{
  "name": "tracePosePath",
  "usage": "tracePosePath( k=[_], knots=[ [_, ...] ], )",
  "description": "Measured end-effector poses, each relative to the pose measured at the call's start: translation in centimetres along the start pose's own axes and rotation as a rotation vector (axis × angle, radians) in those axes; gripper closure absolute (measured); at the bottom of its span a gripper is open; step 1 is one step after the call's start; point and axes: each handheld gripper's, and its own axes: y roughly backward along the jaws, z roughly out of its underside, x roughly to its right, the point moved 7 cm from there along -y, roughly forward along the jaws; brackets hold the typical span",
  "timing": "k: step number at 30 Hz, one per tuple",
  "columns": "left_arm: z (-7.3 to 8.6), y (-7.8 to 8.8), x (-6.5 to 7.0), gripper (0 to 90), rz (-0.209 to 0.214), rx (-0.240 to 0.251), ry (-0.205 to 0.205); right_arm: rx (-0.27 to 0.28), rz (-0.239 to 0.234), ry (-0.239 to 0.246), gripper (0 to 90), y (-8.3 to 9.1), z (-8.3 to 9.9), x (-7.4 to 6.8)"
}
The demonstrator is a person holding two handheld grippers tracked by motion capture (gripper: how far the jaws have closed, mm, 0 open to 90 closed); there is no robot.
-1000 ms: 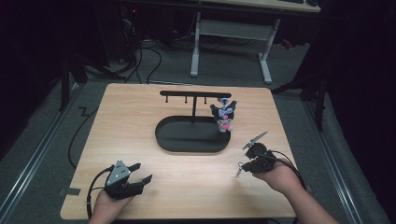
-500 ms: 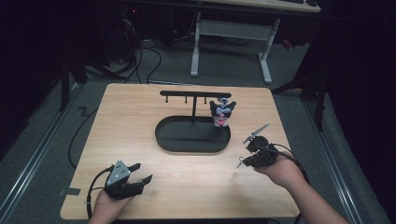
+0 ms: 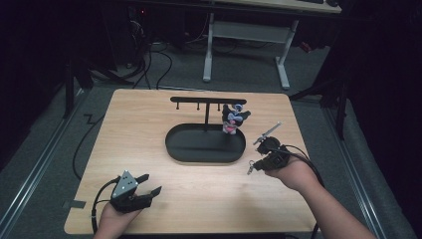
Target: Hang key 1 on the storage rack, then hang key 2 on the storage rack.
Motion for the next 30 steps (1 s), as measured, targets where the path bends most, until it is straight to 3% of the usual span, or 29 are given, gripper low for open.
tracePosePath(
  k=[9,10,30],
  knots=[
    [0.1,0.3,-0.3,35.1,0.0,0.008,0.014,0.001,-0.017,-0.001,89.0,-0.2,-1.6,-0.5],
    [0.1,0.3,-0.3,35.1,-0.001,0.008,0.011,0.01,-0.022,0.017,89.1,-0.2,-1.9,-0.4],
    [0.6,1.0,-0.3,35.1,-0.007,0.003,0.01,0.019,-0.022,0.038,89.1,0.3,-6.5,-0.6]
  ],
)
